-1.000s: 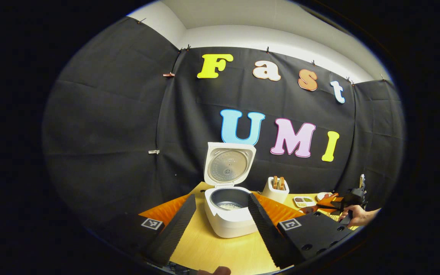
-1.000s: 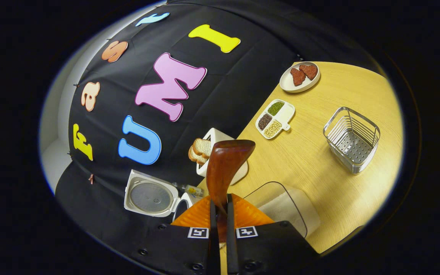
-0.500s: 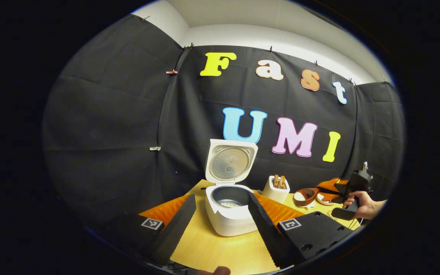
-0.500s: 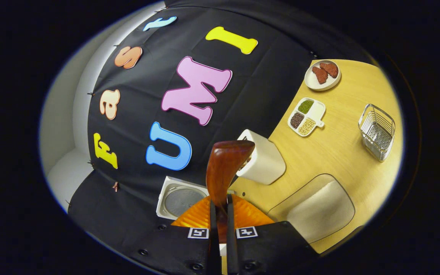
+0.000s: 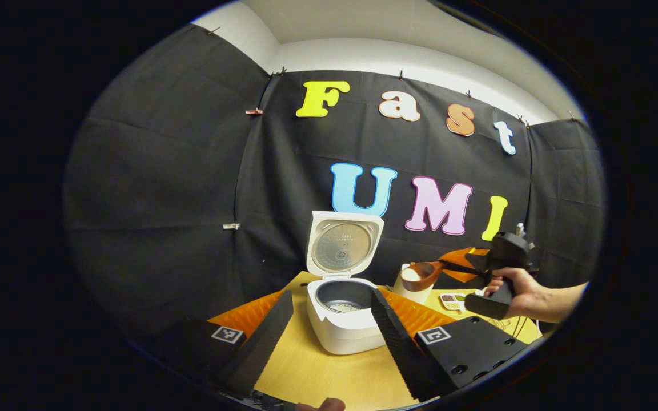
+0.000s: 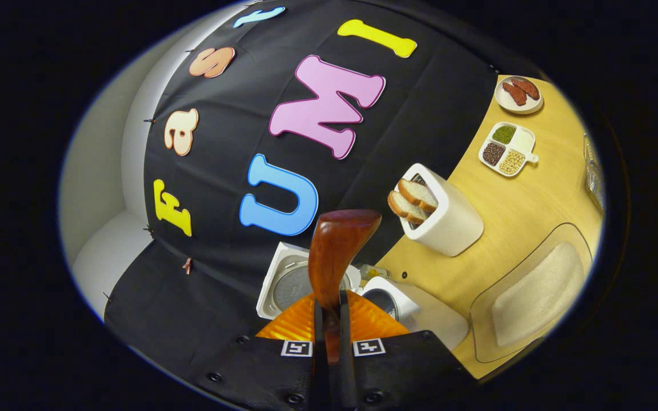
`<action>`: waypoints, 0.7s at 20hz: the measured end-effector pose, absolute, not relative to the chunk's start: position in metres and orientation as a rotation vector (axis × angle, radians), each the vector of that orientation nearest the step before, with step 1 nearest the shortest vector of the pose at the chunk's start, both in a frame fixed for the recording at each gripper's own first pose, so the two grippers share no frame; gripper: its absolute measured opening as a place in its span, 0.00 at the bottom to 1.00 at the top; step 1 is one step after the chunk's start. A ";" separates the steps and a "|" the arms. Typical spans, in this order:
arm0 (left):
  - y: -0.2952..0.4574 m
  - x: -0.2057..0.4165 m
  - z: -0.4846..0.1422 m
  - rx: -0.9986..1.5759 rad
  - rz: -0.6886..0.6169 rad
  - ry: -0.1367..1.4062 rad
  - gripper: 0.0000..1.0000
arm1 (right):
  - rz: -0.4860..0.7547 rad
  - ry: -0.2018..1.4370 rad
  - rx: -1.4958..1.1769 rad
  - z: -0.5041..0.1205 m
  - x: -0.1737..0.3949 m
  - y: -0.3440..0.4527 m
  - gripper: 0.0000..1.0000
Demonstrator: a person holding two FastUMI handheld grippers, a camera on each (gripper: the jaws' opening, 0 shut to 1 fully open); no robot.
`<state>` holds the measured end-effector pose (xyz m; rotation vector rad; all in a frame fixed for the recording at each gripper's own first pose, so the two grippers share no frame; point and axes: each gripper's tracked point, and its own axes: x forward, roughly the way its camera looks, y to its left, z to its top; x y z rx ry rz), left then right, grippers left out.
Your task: Close the left gripper, press the button to open the rice cooker; take a wooden spoon from the chopstick holder with the right hand, scoop a spoonful of rice and pour it into the rice cooker, then put the wooden spoon back into the chopstick holder.
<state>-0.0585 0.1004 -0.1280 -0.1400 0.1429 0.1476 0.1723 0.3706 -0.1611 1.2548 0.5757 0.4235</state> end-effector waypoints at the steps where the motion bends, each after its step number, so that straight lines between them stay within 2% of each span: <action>1: 0.098 -0.057 -0.131 -0.146 0.142 0.146 0.95 | 0.424 0.575 1.259 -0.161 0.177 0.381 0.11; 6: 0.089 -0.036 -0.133 -0.133 0.073 0.149 0.95 | 0.434 0.599 1.232 -0.172 0.199 0.440 0.11; 14: 0.083 0.005 -0.154 -0.158 0.010 0.196 0.95 | 0.456 0.633 0.957 -0.211 0.218 0.503 0.11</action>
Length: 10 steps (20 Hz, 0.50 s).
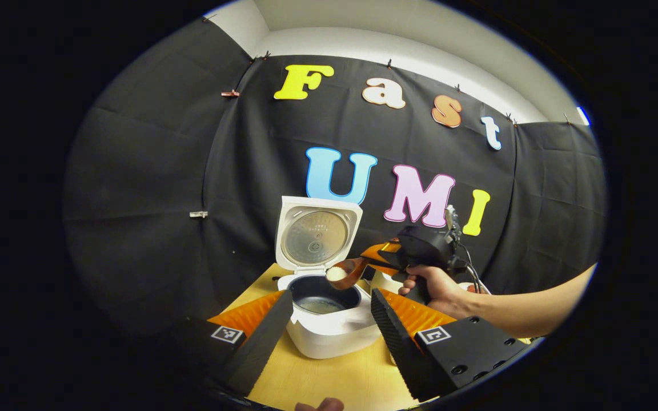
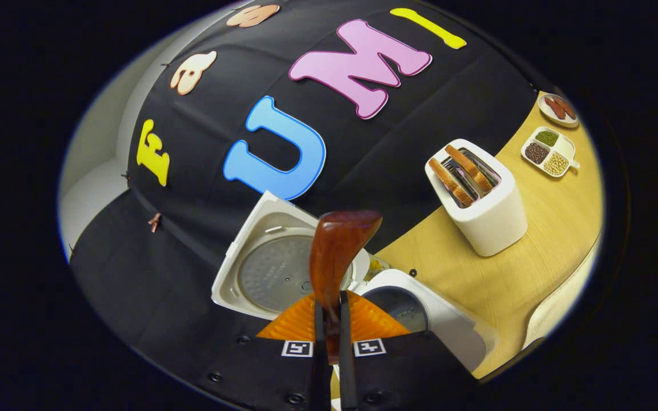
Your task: Close the left gripper, press the button to open the rice cooker; take a wooden spoon from the chopstick holder with the right hand, scoop a spoonful of rice and pour it into the rice cooker, then put the wooden spoon back into the chopstick holder.
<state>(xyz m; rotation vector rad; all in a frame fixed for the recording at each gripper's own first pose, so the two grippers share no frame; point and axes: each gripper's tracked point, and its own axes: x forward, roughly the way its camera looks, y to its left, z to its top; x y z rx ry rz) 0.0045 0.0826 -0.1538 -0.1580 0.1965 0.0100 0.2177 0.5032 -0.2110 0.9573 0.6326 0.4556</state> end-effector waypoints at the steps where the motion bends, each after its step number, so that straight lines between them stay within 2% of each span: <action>1: 0.083 0.006 -0.157 -0.159 0.005 0.203 0.95 | 0.439 0.638 0.914 -0.218 0.219 0.505 0.11; 5: 0.082 0.010 -0.181 -0.186 -0.014 0.253 0.95 | 0.437 0.617 0.682 -0.240 0.225 0.509 0.11; 10: 0.098 0.008 -0.176 -0.185 0.024 0.232 0.94 | 0.443 0.608 0.576 -0.251 0.229 0.510 0.11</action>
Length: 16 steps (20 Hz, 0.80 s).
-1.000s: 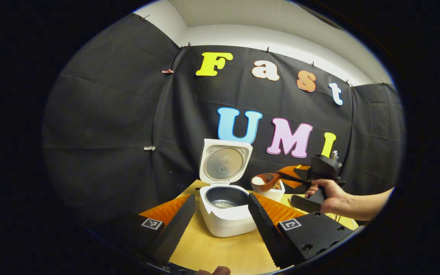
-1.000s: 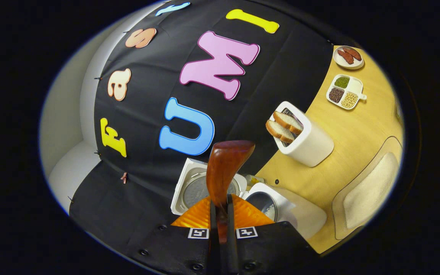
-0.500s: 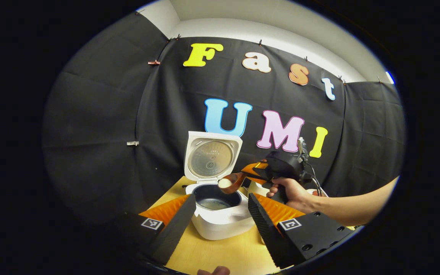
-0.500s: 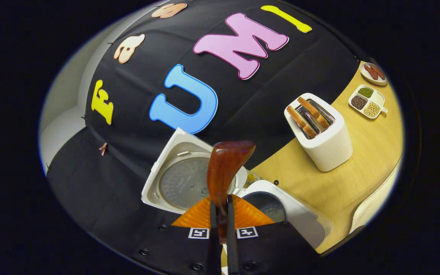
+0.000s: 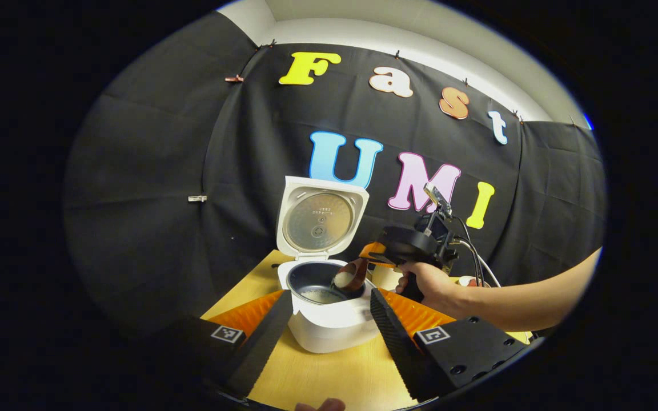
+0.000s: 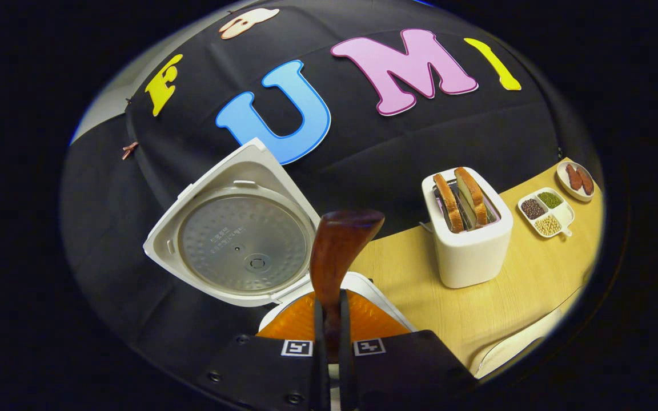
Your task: Close the left gripper, press the button to open the rice cooker; take a wooden spoon from the chopstick holder with the right hand, scoop a spoonful of rice and pour it into the rice cooker, then put the wooden spoon back into the chopstick holder.
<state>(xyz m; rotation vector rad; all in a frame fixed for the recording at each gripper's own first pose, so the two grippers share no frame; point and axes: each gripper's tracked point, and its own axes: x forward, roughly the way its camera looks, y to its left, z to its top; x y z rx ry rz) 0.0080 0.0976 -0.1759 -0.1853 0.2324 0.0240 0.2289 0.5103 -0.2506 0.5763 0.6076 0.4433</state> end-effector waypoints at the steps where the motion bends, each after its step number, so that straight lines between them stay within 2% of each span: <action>1: 0.100 0.008 -0.173 -0.180 0.033 0.224 0.94 | 0.452 0.602 0.559 -0.252 0.229 0.511 0.11; 5: 0.113 -0.001 -0.170 -0.156 0.079 0.220 0.94 | 0.498 0.586 0.510 -0.253 0.230 0.526 0.11; 6: 0.117 -0.005 -0.170 -0.157 0.095 0.220 0.94 | 0.510 0.583 0.494 -0.253 0.231 0.530 0.07; 7: 0.121 -0.009 -0.171 -0.161 0.108 0.218 0.94 | 0.525 0.578 0.473 -0.254 0.231 0.533 0.11; 16: 0.138 -0.039 -0.180 -0.202 0.182 0.230 0.94 | 0.643 0.494 0.247 -0.246 0.226 0.556 0.11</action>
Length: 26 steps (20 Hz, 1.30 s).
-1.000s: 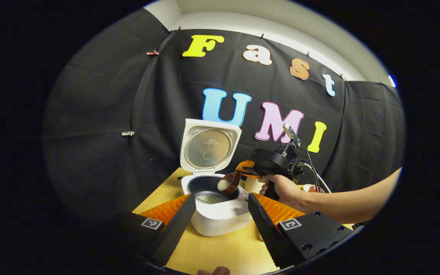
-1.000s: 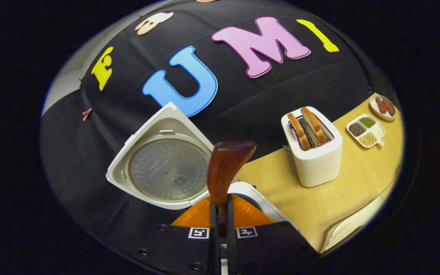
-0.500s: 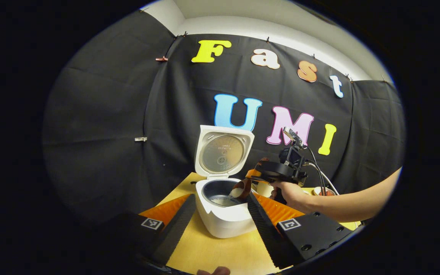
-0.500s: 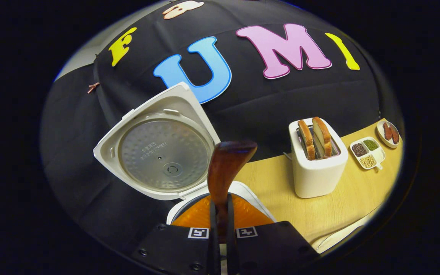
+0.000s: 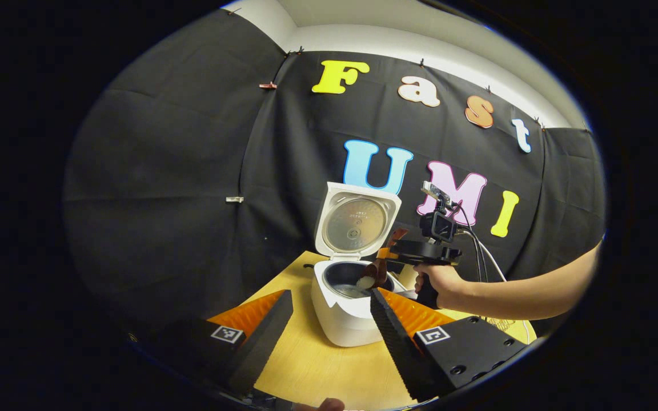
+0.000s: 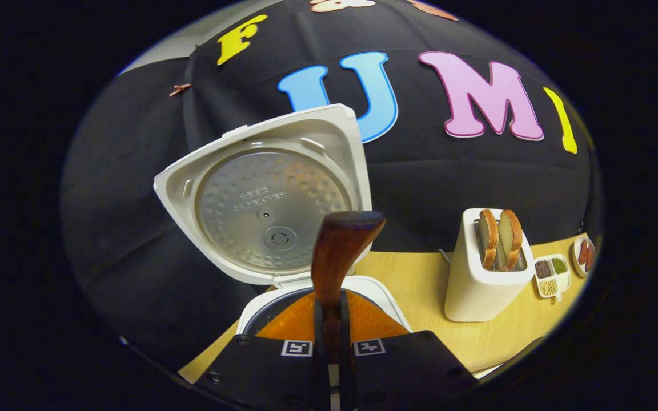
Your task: Close the left gripper, press the button to open the rice cooker; take a wooden spoon from the chopstick holder with the right hand, scoop a spoonful of rice and pour it into the rice cooker, then put the wooden spoon back into the chopstick holder.
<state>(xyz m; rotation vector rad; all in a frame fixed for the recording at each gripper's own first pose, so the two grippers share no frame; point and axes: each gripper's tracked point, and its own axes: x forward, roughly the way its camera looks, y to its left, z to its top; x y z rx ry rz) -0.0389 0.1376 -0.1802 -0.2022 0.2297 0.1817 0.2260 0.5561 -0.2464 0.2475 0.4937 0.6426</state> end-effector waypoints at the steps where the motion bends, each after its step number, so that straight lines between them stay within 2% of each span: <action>1: 0.138 -0.042 -0.182 -0.202 0.188 0.231 0.94 | 0.655 0.480 0.222 -0.244 0.225 0.559 0.11; 16: 0.123 -0.070 -0.184 -0.246 0.227 0.232 0.94 | 0.888 0.186 -0.354 -0.211 0.193 0.587 0.11; 22: 0.123 -0.084 -0.174 -0.293 0.254 0.215 0.94 | 0.902 0.052 -0.598 -0.209 0.176 0.594 0.11; 24: 0.124 -0.089 -0.173 -0.279 0.263 0.216 0.94 | 0.902 0.094 -0.551 -0.211 0.174 0.593 0.11; 26: 0.124 -0.092 -0.174 -0.284 0.271 0.222 0.94 | 0.881 0.213 -0.394 -0.215 0.178 0.591 0.11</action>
